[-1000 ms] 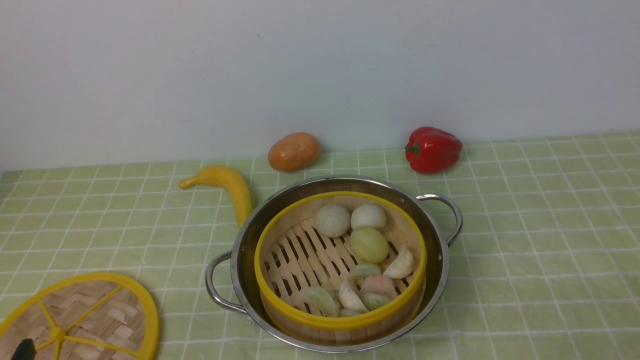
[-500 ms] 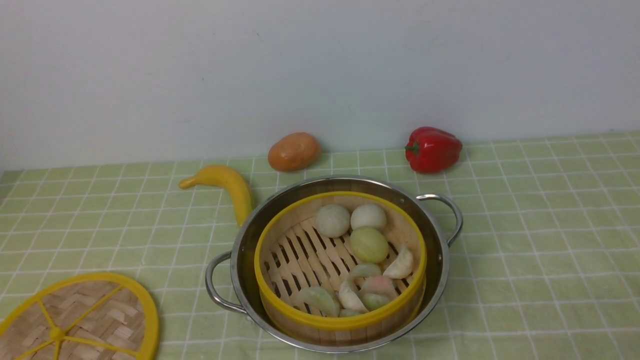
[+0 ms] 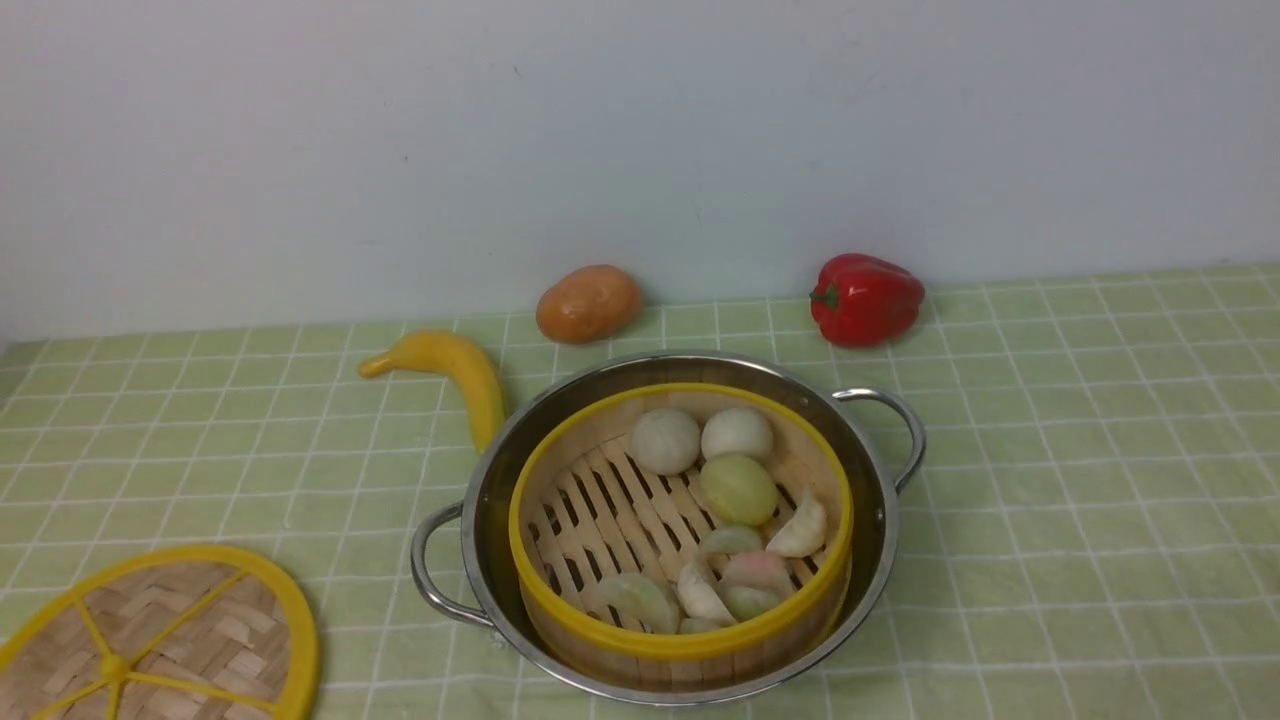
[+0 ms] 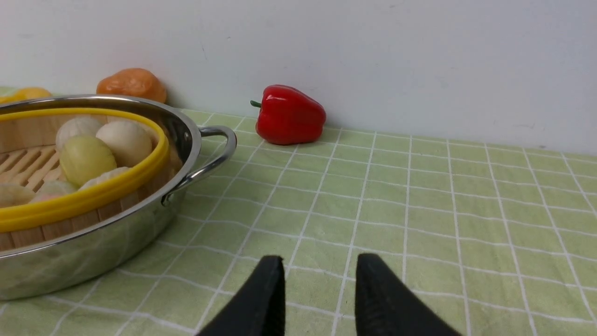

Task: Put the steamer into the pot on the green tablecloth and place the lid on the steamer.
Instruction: 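Grasp the bamboo steamer lid lying on the table by its centre knob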

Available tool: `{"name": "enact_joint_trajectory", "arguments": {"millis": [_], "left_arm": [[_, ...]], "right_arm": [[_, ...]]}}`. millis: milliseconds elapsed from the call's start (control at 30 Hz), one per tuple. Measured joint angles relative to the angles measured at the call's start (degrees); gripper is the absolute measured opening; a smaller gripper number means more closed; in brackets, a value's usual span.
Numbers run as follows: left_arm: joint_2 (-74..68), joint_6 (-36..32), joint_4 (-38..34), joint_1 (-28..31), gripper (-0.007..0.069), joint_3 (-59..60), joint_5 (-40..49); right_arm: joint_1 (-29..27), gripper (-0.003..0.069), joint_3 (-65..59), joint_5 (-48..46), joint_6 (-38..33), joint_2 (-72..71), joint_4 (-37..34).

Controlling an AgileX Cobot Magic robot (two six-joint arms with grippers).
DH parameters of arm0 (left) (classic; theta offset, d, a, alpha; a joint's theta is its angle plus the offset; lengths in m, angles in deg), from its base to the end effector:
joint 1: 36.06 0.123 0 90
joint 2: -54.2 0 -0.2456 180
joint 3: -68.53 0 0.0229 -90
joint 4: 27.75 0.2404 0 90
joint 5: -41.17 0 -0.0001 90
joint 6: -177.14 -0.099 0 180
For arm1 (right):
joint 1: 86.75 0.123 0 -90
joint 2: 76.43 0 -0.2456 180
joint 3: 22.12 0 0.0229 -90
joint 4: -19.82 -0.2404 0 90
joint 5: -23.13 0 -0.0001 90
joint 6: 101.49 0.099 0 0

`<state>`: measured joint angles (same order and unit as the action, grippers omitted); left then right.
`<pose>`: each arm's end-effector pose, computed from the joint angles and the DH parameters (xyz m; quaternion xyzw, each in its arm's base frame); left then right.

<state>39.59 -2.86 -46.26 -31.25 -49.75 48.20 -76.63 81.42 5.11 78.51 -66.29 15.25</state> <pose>0.0887 0.0036 0.2760 -0.1189 0.6519 -0.1013 0.7421 0.0907 0.0187 0.1784 -0.0474 0.7896 0.0867 0.6056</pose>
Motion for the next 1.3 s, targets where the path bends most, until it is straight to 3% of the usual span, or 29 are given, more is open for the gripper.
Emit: {"name": "enact_joint_trajectory", "arguments": {"millis": [67, 100, 233, 367, 567, 867, 1100, 1300], "left_arm": [[-4.95, -2.78, 5.86, 0.0, 0.0243, -10.46, 18.91], [-5.79, -2.84, 6.75, 0.0, 0.0243, -11.17, 18.9], [-16.64, -2.44, 16.83, 0.0, 0.0243, -24.81, 49.31], [-27.44, -1.72, 25.56, 0.0, 0.0243, -31.14, 61.05], [-44.94, -1.54, 27.62, 0.0, 0.0243, -33.92, 61.93], [-71.08, 0.9, 27.72, 0.0, 0.0243, -36.22, 55.86], [-81.33, 5.78, 31.41, 2.8, 0.0243, -41.09, 54.12], [-85.19, 8.06, 29.08, 7.33, 0.0243, -41.74, 51.74]], "right_arm": [[0.0, 0.024, 0.0, 0.0, 0.0, 0.0, 0.0], [0.0, 0.024, 0.0, 0.0, 0.0, 0.0, 0.0], [0.0, 0.024, 0.0, 0.0, 0.0, 0.0, 0.0], [0.0, 0.024, 0.0, 0.0, 0.0, 0.0, 0.0], [0.0, 0.024, 0.0, 0.0, 0.0, 0.0, 0.0], [0.0, 0.024, 0.0, 0.0, 1.26, 0.0, 0.0], [0.0, 0.024, 0.0, 0.0, 1.33, 0.0, 0.0], [0.0, 0.024, 0.0, 0.0, 1.38, 0.0, 0.0]]}}
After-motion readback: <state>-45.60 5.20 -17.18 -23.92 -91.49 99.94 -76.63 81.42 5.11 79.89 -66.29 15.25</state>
